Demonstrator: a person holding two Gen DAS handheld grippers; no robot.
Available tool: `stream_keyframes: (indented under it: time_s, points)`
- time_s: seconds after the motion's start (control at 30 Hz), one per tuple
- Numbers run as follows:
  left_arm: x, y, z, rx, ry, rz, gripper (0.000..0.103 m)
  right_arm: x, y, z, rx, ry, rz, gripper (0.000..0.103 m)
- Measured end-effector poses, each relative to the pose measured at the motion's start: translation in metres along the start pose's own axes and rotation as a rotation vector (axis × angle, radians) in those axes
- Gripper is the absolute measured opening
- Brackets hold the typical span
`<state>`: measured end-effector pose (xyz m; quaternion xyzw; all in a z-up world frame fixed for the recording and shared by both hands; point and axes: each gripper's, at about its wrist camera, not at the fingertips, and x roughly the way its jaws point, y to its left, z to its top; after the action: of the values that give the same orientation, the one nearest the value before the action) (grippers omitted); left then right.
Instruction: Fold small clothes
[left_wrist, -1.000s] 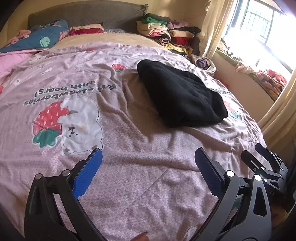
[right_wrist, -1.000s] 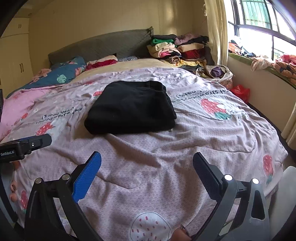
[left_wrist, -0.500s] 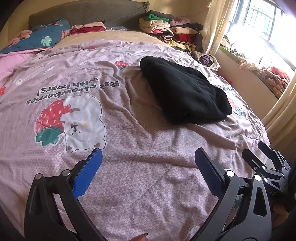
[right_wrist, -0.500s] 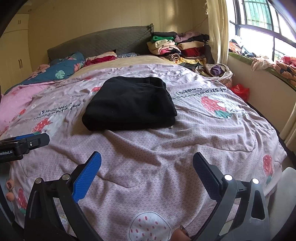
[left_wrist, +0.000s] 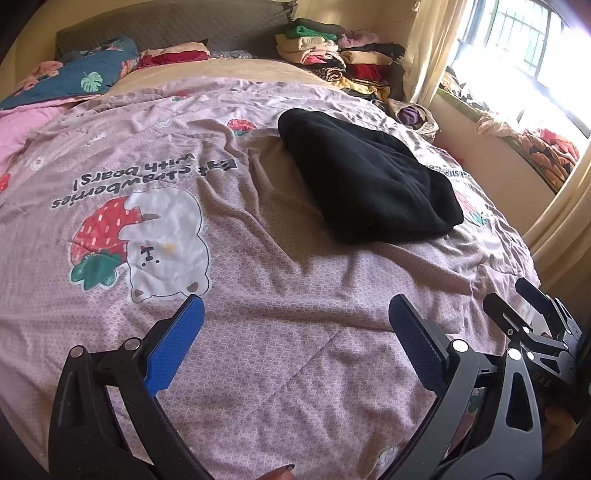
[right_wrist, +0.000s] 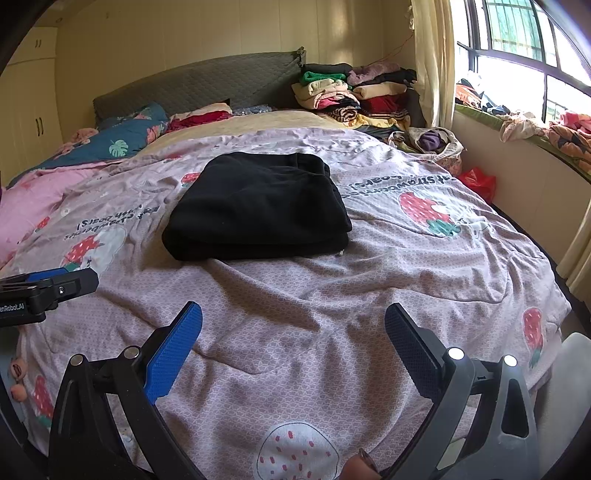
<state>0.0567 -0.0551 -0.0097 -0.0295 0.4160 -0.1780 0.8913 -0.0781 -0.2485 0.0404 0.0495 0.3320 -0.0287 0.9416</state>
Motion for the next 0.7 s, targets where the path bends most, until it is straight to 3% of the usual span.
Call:
stream_keyframes:
  time_s: [0.7]
  points:
    - [-0.001, -0.0006, 0.0003, 0.002, 0.002, -0.001, 0.094, -0.0009, -0.0003, -0.0004, -0.009, -0.006, -0.012, 0.099]
